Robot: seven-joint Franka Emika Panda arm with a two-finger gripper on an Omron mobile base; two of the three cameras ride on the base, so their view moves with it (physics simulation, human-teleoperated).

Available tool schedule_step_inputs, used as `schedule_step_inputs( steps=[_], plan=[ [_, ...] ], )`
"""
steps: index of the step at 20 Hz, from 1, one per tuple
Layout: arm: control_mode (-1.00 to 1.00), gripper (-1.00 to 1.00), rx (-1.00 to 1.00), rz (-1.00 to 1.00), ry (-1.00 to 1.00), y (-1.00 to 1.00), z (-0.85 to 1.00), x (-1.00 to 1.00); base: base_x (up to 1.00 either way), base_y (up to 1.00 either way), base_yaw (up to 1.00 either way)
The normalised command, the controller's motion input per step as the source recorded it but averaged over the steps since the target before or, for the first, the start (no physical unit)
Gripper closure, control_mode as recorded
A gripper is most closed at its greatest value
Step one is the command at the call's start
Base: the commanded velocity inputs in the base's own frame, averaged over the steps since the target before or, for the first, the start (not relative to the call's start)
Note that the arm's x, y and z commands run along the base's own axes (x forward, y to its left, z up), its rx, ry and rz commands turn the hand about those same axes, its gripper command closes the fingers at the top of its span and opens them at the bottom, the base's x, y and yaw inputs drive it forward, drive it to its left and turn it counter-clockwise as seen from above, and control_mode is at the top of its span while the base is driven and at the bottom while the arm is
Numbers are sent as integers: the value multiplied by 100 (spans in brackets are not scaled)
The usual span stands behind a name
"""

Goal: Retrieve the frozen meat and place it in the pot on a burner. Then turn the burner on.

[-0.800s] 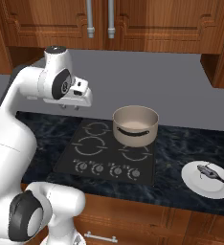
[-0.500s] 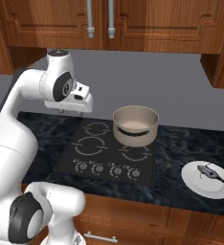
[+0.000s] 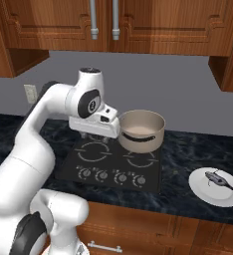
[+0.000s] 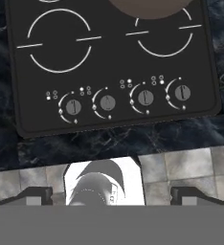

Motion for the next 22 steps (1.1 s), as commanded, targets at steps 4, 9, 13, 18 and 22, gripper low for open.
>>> schedule_step_inputs(
  steps=[4,9,13,18,22],
  plan=[
    [-100,-100,0,-4,4,-98,-24,-9,0,0,0],
    [-100,-100,0,-1,4,-100,-28,0,0,0,0],
    [-100,-100,0,0,4,-100,-32,0,0,0,0],
    [-100,-100,-1,0,1,-91,-29,0,0,0,0],
    [-100,-100,0,4,0,-92,-24,9,0,0,0]
  ],
)
